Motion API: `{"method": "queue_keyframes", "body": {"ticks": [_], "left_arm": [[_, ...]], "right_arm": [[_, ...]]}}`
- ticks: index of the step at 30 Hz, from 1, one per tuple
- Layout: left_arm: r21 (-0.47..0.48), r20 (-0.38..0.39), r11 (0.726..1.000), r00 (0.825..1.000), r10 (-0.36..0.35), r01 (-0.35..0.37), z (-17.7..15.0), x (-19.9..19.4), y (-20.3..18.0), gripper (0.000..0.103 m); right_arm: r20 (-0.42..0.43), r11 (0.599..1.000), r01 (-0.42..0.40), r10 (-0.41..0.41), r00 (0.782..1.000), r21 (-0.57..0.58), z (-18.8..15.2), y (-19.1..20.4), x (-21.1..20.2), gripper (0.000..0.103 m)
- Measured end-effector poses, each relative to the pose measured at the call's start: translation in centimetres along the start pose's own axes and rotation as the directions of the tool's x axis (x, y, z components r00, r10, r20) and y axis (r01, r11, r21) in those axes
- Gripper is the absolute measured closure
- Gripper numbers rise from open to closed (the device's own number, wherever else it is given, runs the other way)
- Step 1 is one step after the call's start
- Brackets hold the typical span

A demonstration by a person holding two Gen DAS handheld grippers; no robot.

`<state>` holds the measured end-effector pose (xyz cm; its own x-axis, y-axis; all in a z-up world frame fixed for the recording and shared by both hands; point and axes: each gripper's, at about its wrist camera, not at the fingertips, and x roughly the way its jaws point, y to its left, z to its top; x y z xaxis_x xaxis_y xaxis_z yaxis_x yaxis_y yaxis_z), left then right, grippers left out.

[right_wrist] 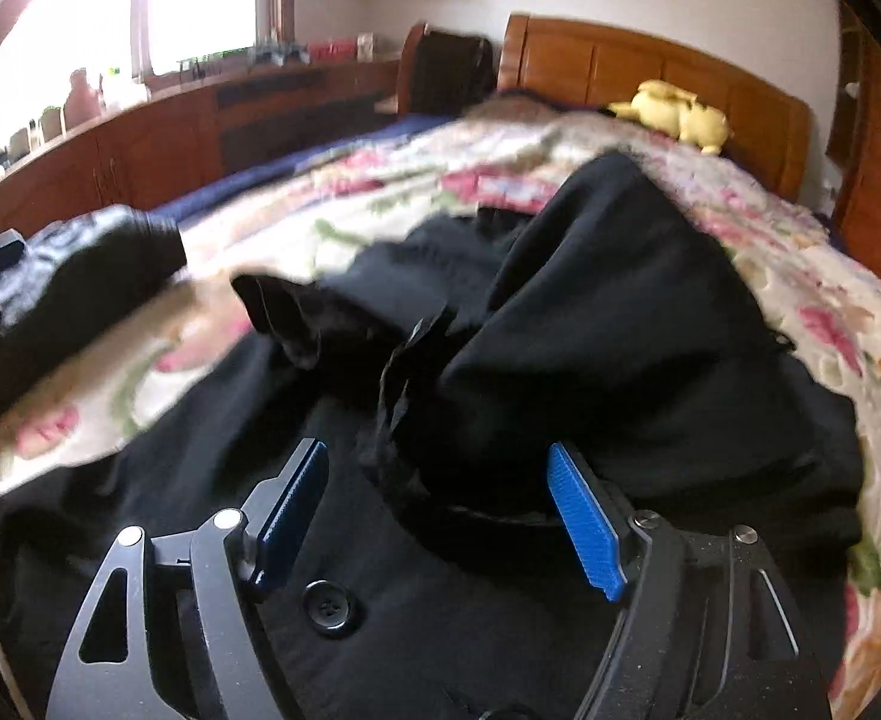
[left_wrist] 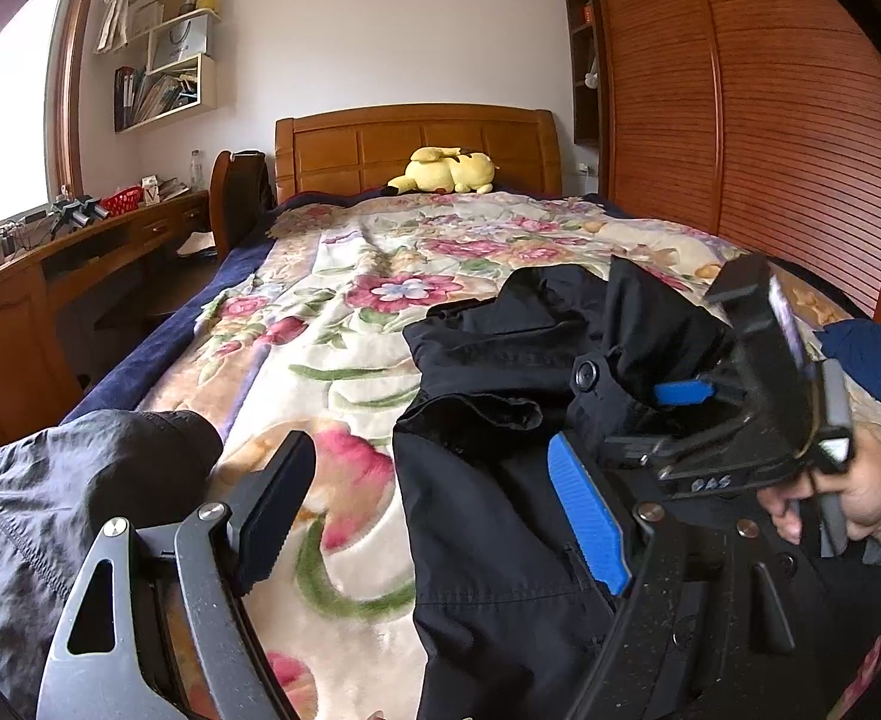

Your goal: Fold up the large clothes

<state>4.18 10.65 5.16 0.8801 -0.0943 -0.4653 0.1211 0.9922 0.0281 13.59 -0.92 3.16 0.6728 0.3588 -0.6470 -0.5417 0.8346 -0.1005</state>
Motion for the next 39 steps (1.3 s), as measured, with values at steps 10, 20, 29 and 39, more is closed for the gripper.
{"method": "queue_keyframes", "body": {"ticks": [10, 20, 29, 39], "left_arm": [[0.002, -0.009, 1.0, 1.0, -0.001, 0.001, -0.2, 0.3, 0.1, 0.022], [0.018, -0.01, 1.0, 1.0, -0.015, 0.015, -0.1, 0.5, -1.1, 0.022], [0.037, 0.0, 0.998, 0.998, -0.059, 0.059, 0.0, 0.5, -3.1, 0.022], [0.085, -0.011, 0.993, 0.997, -0.079, 0.079, -0.4, 0.6, -5.7, 0.022]], "right_arm": [[0.056, 1.0, -0.011, 0.01, 0.998, 0.008, 0.9, -1.8, -3.0, 0.094], [0.152, 0.983, -0.032, 0.005, 0.988, 0.179, -2.3, -8.9, -14.6, 0.091], [0.056, 0.913, 0.283, -0.312, 0.949, 0.293, -8.6, -11.9, -18.2, 0.045], [0.144, 0.928, 0.252, -0.299, 0.943, 0.275, -10.2, -9.8, -19.3, 0.043]]}}
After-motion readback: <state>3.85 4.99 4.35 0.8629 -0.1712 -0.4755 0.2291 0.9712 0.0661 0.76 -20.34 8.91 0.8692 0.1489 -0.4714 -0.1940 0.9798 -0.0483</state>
